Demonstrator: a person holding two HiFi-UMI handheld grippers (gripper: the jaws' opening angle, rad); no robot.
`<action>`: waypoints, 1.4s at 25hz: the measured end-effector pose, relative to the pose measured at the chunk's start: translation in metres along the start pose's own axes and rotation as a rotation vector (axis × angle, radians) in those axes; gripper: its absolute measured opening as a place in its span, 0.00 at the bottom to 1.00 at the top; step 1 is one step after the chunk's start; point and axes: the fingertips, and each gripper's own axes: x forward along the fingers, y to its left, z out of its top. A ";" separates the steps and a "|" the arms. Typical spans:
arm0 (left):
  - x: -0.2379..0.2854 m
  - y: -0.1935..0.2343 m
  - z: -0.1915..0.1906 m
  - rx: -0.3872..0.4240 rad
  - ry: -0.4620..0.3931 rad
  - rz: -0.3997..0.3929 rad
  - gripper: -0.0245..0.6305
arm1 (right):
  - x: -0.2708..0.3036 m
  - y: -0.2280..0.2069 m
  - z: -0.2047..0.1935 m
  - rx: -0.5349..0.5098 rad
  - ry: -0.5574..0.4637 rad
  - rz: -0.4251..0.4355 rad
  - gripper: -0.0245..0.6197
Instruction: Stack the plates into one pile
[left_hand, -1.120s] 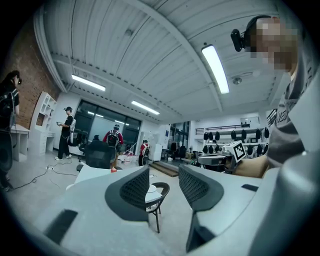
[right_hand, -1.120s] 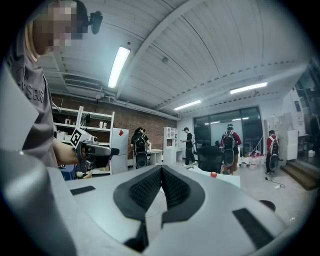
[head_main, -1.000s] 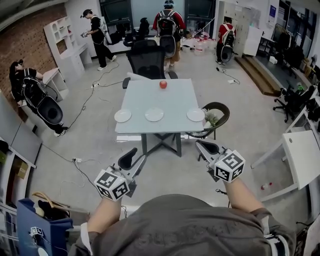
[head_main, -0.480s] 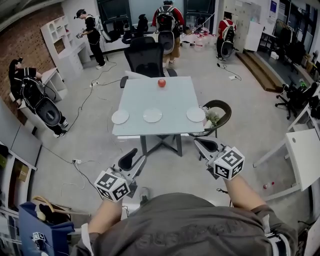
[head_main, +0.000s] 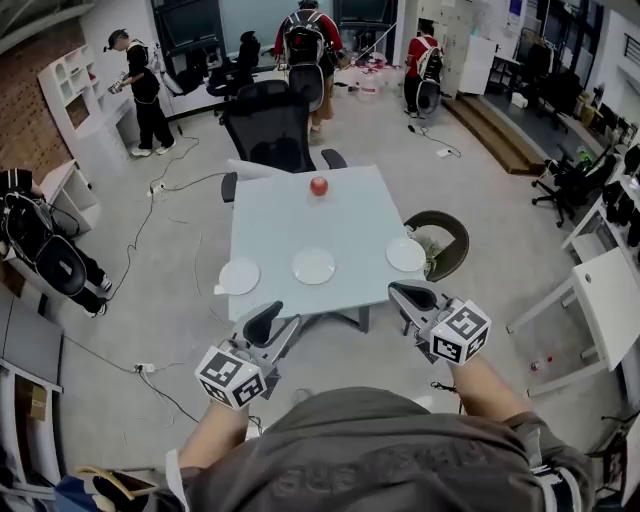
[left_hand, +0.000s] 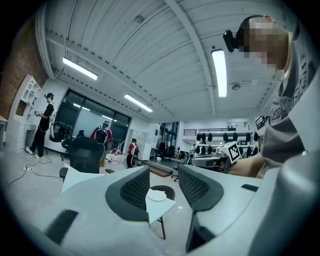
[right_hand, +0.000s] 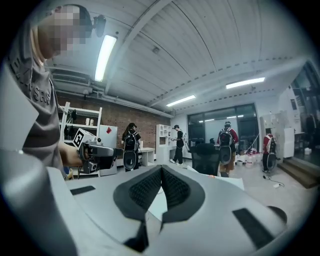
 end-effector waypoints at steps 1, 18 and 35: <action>0.003 0.019 0.005 0.003 0.002 -0.018 0.29 | 0.017 -0.003 0.004 0.002 -0.002 -0.013 0.03; 0.043 0.215 0.025 -0.063 0.006 -0.080 0.29 | 0.195 -0.059 0.023 0.014 0.069 -0.075 0.03; 0.165 0.206 0.018 -0.115 0.004 0.200 0.29 | 0.201 -0.198 0.008 -0.003 0.026 0.204 0.03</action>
